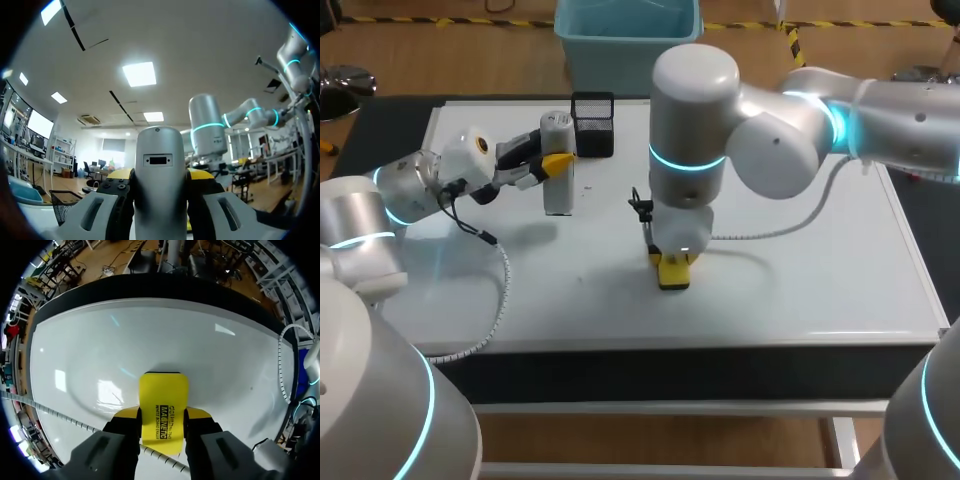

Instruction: Pick up the inspection probe, press it on each red-marked spot on the whiteboard one by one, put down the probe, pick up the eraser, and wipe off all the red marks.

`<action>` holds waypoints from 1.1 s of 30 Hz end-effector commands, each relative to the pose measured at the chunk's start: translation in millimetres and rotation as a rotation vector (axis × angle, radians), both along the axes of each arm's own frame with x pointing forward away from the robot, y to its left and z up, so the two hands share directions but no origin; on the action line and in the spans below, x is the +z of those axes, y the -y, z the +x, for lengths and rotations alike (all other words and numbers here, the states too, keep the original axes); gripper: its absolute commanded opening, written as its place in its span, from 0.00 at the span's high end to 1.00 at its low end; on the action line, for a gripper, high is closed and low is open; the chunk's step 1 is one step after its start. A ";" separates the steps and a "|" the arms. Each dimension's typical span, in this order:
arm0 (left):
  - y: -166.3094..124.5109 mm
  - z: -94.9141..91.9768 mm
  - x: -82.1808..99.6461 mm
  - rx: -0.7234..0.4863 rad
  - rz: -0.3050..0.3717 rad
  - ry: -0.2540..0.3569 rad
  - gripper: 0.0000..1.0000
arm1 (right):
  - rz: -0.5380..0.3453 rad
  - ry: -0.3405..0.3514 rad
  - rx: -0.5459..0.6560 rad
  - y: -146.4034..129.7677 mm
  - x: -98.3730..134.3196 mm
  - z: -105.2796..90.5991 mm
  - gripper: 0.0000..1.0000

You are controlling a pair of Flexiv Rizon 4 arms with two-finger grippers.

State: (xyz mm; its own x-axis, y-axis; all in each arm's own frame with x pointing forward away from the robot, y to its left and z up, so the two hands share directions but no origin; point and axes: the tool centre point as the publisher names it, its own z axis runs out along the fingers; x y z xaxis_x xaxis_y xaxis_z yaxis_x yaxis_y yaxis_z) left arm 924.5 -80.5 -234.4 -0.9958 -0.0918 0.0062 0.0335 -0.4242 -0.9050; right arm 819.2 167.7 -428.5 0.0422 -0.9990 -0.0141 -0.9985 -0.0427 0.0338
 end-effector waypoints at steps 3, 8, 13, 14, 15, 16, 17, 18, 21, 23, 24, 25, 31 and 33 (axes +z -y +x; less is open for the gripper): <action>-0.1 -0.1 0.2 0.000 -0.002 0.002 1.00 | -0.010 -0.007 -0.016 13.8 -6.9 2.2 1.00; -0.1 -0.1 0.2 0.000 -0.002 0.002 1.00 | -0.024 -0.008 -0.056 30.4 -7.6 3.0 1.00; -0.1 -0.1 0.2 0.000 -0.002 0.002 1.00 | -0.031 -0.006 -0.100 48.9 -5.3 2.5 1.00; -0.1 -0.1 0.2 0.000 -0.002 0.002 1.00 | -0.030 -0.006 -0.109 52.8 -5.2 2.6 1.00; -0.1 -0.1 0.2 0.000 -0.002 0.002 1.00 | -0.027 -0.007 -0.119 56.9 -5.0 2.8 1.00; -0.1 -0.1 0.2 0.000 -0.002 0.002 1.00 | -0.032 -0.006 -0.124 60.1 -4.7 2.9 1.00; -0.1 -0.1 0.2 0.000 -0.002 0.002 1.00 | -0.034 -0.004 -0.133 64.2 -3.7 3.0 1.00; -0.1 -0.1 0.2 0.000 -0.002 0.002 1.00 | -0.036 -0.002 -0.142 67.6 -2.6 3.0 1.00; -0.1 -0.1 0.2 0.000 -0.002 0.002 1.00 | -0.043 0.006 -0.167 79.0 1.3 3.7 1.00; -0.1 -0.1 0.2 0.000 -0.002 0.002 1.00 | -0.046 0.012 -0.180 86.7 4.1 4.6 1.00; -0.1 -0.1 0.2 0.000 -0.002 0.002 1.00 | -0.049 0.018 -0.189 89.7 6.0 4.9 1.00; -0.1 -0.1 0.2 0.000 -0.002 0.002 1.00 | -0.051 0.021 -0.194 92.6 8.1 5.3 1.00; -0.1 -0.1 0.2 0.000 -0.002 0.002 1.00 | -0.056 0.046 -0.231 109.0 19.6 8.7 1.00; -0.1 -0.1 0.2 0.000 -0.002 0.002 1.00 | -0.057 0.052 -0.237 112.6 23.5 9.8 1.00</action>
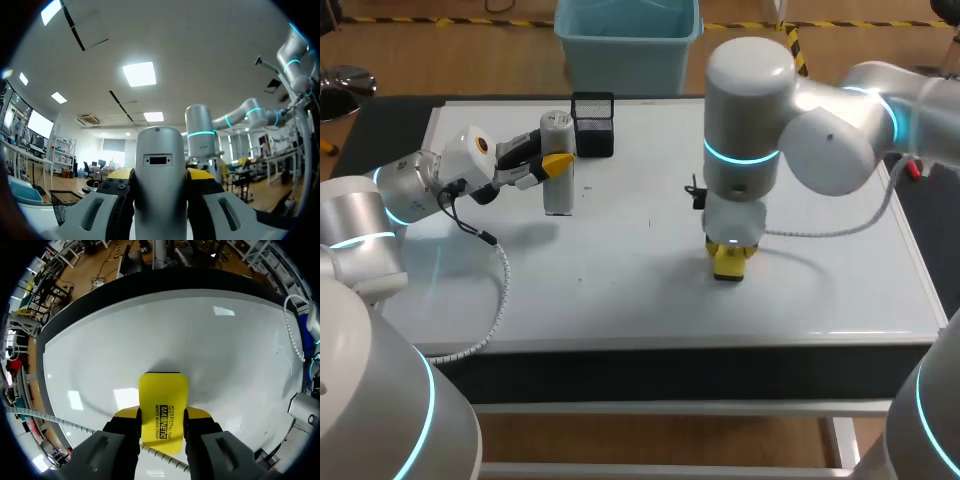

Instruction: Pick up the inspection probe, press it on each red-marked spot on the whiteboard one by one, put down the probe, pick up the eraser, and wipe off all the red marks.

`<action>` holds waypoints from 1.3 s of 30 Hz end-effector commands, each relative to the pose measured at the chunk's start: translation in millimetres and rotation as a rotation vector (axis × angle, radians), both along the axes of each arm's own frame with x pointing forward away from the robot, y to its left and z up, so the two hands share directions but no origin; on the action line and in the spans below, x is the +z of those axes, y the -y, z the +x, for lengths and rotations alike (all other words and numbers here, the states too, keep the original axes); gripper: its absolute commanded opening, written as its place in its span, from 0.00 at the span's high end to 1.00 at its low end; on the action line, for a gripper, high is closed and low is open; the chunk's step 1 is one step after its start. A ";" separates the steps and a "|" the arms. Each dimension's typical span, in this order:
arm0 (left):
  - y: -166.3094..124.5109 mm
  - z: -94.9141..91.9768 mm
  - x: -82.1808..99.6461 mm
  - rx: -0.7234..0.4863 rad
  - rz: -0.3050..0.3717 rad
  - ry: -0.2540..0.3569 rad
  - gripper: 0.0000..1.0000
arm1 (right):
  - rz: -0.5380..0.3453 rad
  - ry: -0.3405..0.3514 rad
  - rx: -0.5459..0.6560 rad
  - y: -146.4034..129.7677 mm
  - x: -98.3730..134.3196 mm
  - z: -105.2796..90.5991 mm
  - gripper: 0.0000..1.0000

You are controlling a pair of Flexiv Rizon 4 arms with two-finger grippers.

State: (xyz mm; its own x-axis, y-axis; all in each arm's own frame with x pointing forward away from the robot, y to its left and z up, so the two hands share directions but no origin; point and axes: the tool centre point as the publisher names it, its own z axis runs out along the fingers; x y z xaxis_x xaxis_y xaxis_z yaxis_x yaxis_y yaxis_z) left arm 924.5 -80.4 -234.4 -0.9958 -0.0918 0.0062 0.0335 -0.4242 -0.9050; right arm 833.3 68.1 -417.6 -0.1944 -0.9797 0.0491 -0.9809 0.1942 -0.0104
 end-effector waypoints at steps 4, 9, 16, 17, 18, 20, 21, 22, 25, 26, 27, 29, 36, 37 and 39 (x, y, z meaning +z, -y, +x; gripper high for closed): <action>0.0 -0.1 0.2 0.000 -0.002 0.002 1.00 | 0.004 0.032 0.001 20.2 23.4 0.6 1.00; 0.0 -0.1 0.2 0.000 -0.002 0.002 1.00 | -0.005 0.045 0.019 28.1 39.2 9.5 1.00; 0.0 -0.1 0.2 0.000 -0.002 0.002 1.00 | -0.008 0.063 0.013 39.8 53.9 21.7 1.00; 0.0 -0.1 0.2 0.000 -0.002 0.002 1.00 | -0.008 0.063 0.013 39.8 53.9 21.7 1.00; 0.0 -0.1 0.2 0.000 -0.002 0.002 1.00 | -0.008 0.063 0.013 39.8 53.9 21.7 1.00; 0.0 -0.1 0.2 0.000 -0.002 0.002 1.00 | -0.008 0.063 0.013 39.8 53.9 21.7 1.00; 0.0 -0.1 0.2 0.000 -0.002 0.002 1.00 | -0.008 0.063 0.013 39.8 53.9 21.7 1.00; 0.0 -0.1 0.2 0.000 -0.002 0.002 1.00 | -0.008 0.063 0.013 39.8 53.9 21.7 1.00; 0.0 -0.1 0.2 0.000 -0.002 0.002 1.00 | -0.008 0.063 0.013 39.8 53.9 21.7 1.00; 0.0 -0.1 0.2 0.000 -0.002 0.002 1.00 | -0.008 0.063 0.013 39.8 53.9 21.7 1.00; 0.0 -0.1 0.2 0.000 -0.002 0.002 1.00 | -0.008 0.063 0.013 39.8 53.9 21.7 1.00; 0.0 -0.1 0.2 0.000 -0.002 0.002 1.00 | -0.008 0.063 0.013 39.8 53.9 21.7 1.00; 0.0 -0.1 0.2 0.000 -0.002 0.002 1.00 | -0.014 0.050 -0.005 58.5 42.4 25.9 1.00; 0.0 -0.1 0.2 0.000 -0.002 0.002 1.00 | -0.018 0.051 -0.008 63.0 41.5 28.9 1.00; 0.0 -0.1 0.2 0.000 -0.002 0.002 1.00 | -0.017 0.054 -0.011 71.8 38.9 34.7 1.00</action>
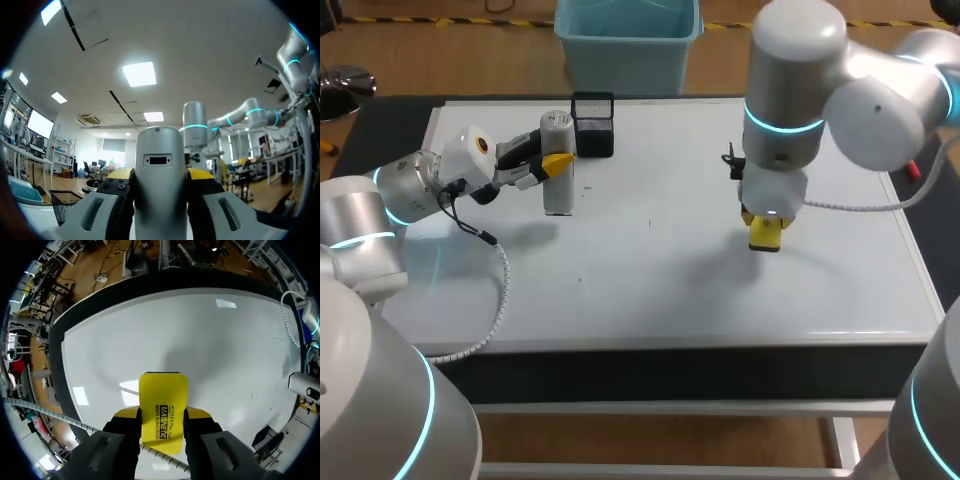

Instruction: Pick up the inspection probe, press it on each red-marked spot on the whiteboard one by one, put down the probe, pick up the eraser, and wipe off all the red marks.

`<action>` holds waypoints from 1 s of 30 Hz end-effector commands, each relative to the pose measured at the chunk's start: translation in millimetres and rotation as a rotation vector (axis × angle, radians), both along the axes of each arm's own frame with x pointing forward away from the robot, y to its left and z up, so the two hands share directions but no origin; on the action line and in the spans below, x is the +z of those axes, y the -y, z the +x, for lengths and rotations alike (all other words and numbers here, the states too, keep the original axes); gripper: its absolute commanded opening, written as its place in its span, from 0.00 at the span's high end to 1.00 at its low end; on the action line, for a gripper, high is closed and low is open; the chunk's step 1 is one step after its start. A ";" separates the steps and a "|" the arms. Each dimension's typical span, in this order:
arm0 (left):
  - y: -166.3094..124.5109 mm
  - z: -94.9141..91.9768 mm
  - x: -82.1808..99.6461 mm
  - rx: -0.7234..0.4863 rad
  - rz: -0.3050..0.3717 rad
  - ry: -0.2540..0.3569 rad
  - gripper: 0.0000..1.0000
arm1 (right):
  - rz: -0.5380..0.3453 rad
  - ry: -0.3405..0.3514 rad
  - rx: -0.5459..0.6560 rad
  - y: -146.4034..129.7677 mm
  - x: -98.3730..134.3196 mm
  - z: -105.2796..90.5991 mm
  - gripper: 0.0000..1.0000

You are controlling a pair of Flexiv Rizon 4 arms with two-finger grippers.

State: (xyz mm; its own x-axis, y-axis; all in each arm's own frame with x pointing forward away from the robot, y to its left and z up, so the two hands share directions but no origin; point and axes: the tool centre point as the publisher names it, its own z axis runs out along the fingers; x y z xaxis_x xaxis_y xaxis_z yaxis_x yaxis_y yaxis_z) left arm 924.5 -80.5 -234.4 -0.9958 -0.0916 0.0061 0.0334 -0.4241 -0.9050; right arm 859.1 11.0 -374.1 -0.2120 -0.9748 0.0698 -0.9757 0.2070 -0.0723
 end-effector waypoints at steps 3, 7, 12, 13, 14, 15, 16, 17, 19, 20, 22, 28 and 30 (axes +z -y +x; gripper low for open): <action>-0.1 0.0 0.1 0.000 -0.002 0.002 1.00 | 0.025 0.005 0.002 26.4 -6.7 18.7 1.00; -0.1 0.0 0.1 0.000 -0.002 0.002 1.00 | 0.016 0.017 0.023 40.3 -6.3 38.6 1.00; -0.1 0.0 0.1 0.000 -0.002 0.002 1.00 | 0.021 0.031 0.070 53.5 -6.6 71.4 1.00; -0.1 0.0 0.1 0.000 -0.002 0.002 1.00 | 0.040 0.032 0.074 55.6 -6.8 78.1 1.00; -0.1 0.0 0.1 0.000 -0.002 0.002 1.00 | 0.045 0.032 0.073 58.6 -7.4 85.7 1.00; -0.1 0.0 0.1 0.000 -0.002 0.002 1.00 | 0.041 0.032 0.079 60.5 -7.6 92.6 1.00; -0.1 0.0 0.1 0.000 -0.002 0.002 1.00 | 0.037 0.034 0.083 61.8 -7.2 98.6 1.00; -0.1 0.0 0.1 0.000 -0.002 0.002 1.00 | 0.038 0.036 0.086 63.2 -6.5 105.2 1.00; -0.1 0.0 0.1 0.000 -0.002 0.002 1.00 | 0.051 0.027 0.105 64.6 -8.0 117.1 1.00; -0.1 0.0 0.1 0.000 -0.002 0.002 1.00 | 0.054 0.024 0.103 65.4 -10.1 122.6 1.00; -0.1 0.0 0.1 0.000 -0.002 0.002 1.00 | 0.060 0.013 0.114 65.3 -13.6 131.9 1.00; -0.1 0.0 0.1 0.000 -0.002 0.002 1.00 | 0.058 -0.005 0.162 58.3 -14.1 158.6 1.00; -0.1 0.0 0.1 0.000 -0.002 0.002 1.00 | 0.054 -0.007 0.182 54.5 -11.6 167.7 1.00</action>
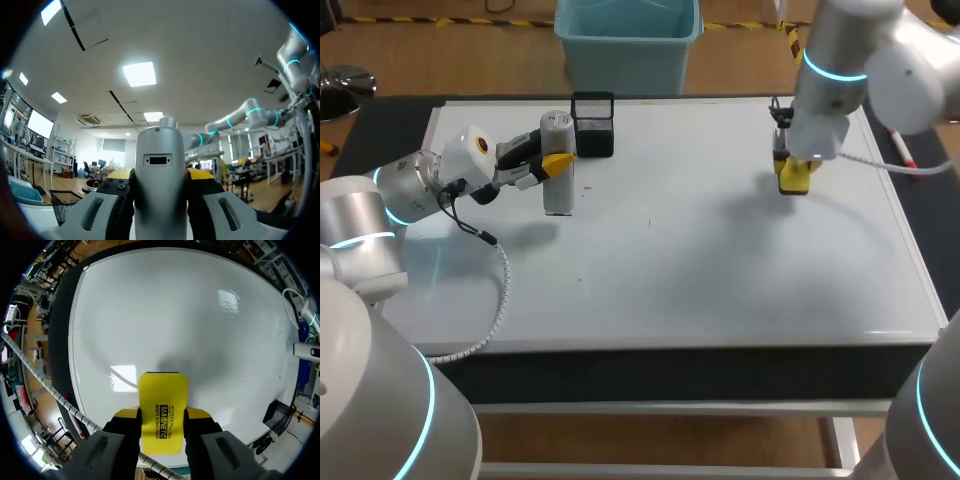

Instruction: Pick up the inspection probe, press it on each red-marked spot on the whiteboard one by one, put down the probe, pick up the eraser, and wipe off all the red marks.

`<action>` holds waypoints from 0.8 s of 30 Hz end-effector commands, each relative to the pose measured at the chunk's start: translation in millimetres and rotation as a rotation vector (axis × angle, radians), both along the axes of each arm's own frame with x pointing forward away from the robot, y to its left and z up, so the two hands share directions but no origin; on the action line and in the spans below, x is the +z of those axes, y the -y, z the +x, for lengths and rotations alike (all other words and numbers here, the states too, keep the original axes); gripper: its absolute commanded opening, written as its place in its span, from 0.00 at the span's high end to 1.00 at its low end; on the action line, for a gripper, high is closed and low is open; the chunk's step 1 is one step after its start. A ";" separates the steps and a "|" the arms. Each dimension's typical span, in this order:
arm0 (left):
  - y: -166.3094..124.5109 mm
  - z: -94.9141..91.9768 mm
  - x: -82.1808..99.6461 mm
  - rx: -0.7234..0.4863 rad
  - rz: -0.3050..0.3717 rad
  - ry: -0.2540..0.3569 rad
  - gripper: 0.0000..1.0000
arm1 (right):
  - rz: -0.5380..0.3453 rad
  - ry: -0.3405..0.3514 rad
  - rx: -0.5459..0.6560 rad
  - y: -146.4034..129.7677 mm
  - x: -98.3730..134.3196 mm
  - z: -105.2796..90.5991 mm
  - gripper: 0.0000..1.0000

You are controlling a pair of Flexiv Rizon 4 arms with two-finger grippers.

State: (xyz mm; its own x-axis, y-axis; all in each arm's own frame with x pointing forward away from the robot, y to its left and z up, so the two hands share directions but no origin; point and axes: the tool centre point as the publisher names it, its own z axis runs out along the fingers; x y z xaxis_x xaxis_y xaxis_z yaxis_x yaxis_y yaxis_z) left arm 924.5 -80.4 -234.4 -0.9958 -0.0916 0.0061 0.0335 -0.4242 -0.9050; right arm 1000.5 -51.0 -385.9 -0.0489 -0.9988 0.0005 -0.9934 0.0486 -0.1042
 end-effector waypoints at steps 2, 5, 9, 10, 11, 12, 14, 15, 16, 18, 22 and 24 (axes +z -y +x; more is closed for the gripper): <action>0.0 -0.1 0.1 0.000 -0.002 0.002 1.00 | -0.023 -0.045 0.038 -13.3 3.1 35.4 1.00; 0.0 -0.1 0.1 0.000 -0.002 0.002 1.00 | -0.030 -0.049 0.061 -19.8 5.9 50.2 1.00; 0.0 -0.1 0.1 0.000 -0.002 0.002 1.00 | -0.016 -0.068 0.074 -26.5 4.3 69.5 1.00; 0.0 -0.1 0.1 0.000 -0.002 0.002 1.00 | -0.014 -0.074 0.077 -28.5 3.8 73.7 1.00; 0.0 -0.1 0.1 0.000 -0.002 0.002 1.00 | -0.015 -0.083 0.081 -30.5 2.7 78.5 1.00; 0.0 -0.1 0.1 0.000 -0.002 0.002 1.00 | -0.013 -0.088 0.083 -32.1 1.7 82.9 1.00; 0.0 -0.1 0.1 0.000 -0.002 0.002 1.00 | -0.027 -0.100 0.092 -36.5 0.5 90.9 1.00; 0.0 -0.1 0.1 0.000 -0.002 0.002 1.00 | -0.030 -0.104 0.095 -38.7 0.0 95.1 1.00; 0.0 -0.1 0.1 0.000 -0.002 0.002 1.00 | -0.032 -0.110 0.099 -40.5 -0.5 99.5 1.00; 0.0 -0.1 0.1 0.000 -0.002 0.002 1.00 | -0.044 -0.119 0.106 -44.8 -1.1 107.2 1.00; 0.0 -0.1 0.1 0.000 -0.002 0.002 1.00 | -0.049 -0.127 0.114 -55.2 0.7 119.9 1.00; 0.0 -0.1 0.1 0.000 -0.002 0.002 1.00 | -0.051 -0.128 0.120 -61.6 2.4 123.9 1.00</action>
